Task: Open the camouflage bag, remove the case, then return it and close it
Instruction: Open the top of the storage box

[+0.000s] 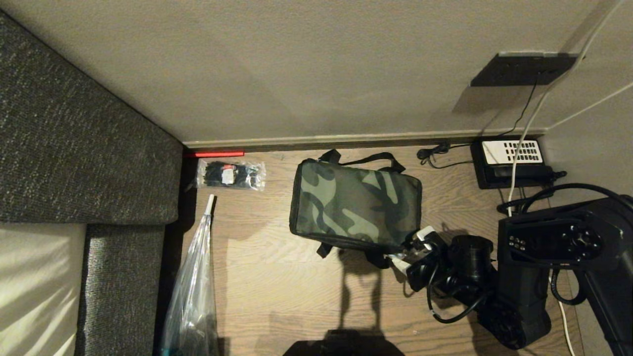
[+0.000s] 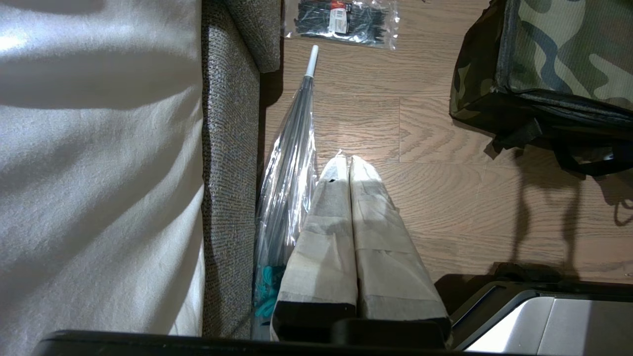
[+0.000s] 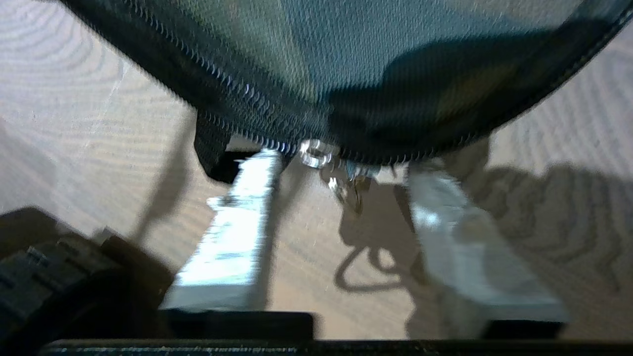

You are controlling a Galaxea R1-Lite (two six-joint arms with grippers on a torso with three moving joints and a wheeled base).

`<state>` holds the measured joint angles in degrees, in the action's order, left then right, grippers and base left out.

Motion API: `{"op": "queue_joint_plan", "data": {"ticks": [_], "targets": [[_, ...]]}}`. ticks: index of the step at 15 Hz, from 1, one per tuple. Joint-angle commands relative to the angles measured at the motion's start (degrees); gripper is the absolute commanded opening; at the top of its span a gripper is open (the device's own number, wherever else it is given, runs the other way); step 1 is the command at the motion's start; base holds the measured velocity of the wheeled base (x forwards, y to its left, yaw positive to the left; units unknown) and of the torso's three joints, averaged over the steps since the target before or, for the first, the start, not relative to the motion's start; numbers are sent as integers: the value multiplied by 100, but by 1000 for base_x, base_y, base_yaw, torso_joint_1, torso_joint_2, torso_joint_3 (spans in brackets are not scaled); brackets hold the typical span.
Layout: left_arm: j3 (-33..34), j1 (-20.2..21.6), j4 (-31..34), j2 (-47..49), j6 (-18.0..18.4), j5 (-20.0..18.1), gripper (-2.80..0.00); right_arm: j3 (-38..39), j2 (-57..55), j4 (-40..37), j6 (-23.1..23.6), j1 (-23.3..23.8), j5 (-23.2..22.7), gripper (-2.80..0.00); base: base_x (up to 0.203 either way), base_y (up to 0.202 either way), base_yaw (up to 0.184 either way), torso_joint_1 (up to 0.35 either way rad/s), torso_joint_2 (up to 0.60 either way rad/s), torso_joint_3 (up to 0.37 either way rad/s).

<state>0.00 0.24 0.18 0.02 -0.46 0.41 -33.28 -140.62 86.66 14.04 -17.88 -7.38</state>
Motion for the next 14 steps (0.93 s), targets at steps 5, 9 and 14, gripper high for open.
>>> {"op": "queue_joint_plan", "data": {"ticks": [5, 9, 14], "targets": [[18, 2, -1, -6, -2, 3, -280, 59, 31, 101, 64, 8, -27, -280, 0, 0, 0, 0, 0, 0], [18, 2, -1, -8, 2, 3, -280, 72, 126, 101, 66, 76, -36, -280, 0, 0, 0, 0, 0, 0], [18, 2, -1, -2, 2, 3, -280, 286, 432, -3, 41, 414, -62, -280, 0, 0, 0, 0, 0, 0]]}}
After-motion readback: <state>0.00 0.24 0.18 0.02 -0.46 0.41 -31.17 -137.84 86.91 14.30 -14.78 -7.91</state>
